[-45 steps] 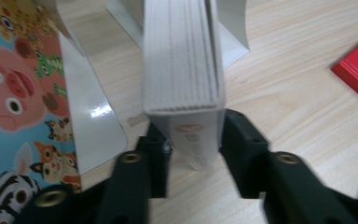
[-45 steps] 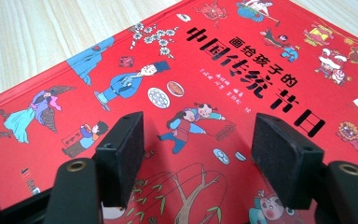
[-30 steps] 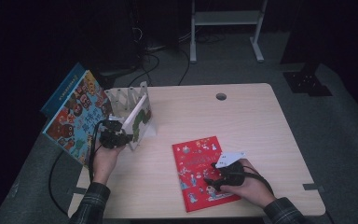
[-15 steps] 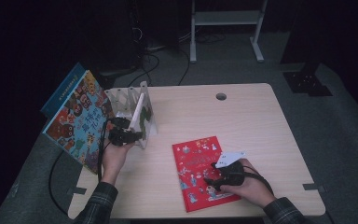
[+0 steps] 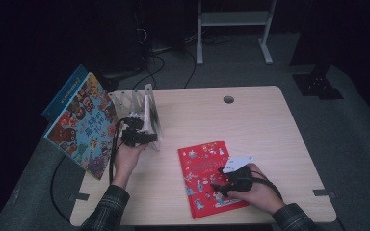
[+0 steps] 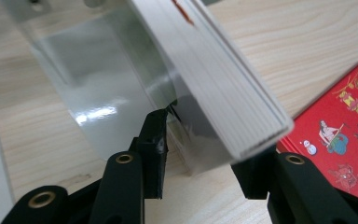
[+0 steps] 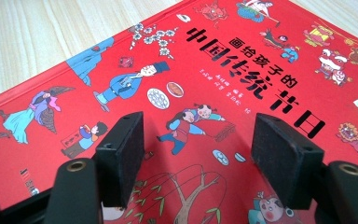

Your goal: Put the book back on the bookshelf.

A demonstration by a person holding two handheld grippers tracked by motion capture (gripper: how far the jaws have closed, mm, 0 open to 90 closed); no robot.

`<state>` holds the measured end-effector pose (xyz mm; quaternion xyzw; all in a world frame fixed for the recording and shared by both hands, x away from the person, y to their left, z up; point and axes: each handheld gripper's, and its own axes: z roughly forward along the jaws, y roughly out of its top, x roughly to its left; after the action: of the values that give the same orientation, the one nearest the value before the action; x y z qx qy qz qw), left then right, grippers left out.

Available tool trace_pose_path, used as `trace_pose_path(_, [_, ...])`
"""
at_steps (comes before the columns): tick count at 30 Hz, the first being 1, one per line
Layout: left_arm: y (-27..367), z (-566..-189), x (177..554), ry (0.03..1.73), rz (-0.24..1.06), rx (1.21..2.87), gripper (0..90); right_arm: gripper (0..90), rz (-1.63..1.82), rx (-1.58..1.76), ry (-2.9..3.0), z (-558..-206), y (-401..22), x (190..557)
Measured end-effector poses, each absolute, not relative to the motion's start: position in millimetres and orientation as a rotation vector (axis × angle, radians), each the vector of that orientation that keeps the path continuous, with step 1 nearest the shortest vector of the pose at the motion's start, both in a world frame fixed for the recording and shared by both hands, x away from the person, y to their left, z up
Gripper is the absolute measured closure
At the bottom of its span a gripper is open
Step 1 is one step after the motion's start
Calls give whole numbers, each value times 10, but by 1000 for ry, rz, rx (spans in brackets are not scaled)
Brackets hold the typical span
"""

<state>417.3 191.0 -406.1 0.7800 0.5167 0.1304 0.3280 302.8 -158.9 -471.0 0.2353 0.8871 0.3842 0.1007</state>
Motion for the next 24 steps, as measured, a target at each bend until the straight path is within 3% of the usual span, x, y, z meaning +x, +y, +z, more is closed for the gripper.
trace_pose_path(8, [1826,-4047,4216,1298,294,2043,528,334,1136,695,2621,-4711,-1589,3030])
trace_pose_path(15, [1817,-4100,4205,1246,282,2088,363,334,1137,694,2620,-4712,-1590,3028])
trace_pose_path(24, [1952,-4118,4162,1244,259,2114,257,334,1136,693,2620,-4712,-1591,3028])
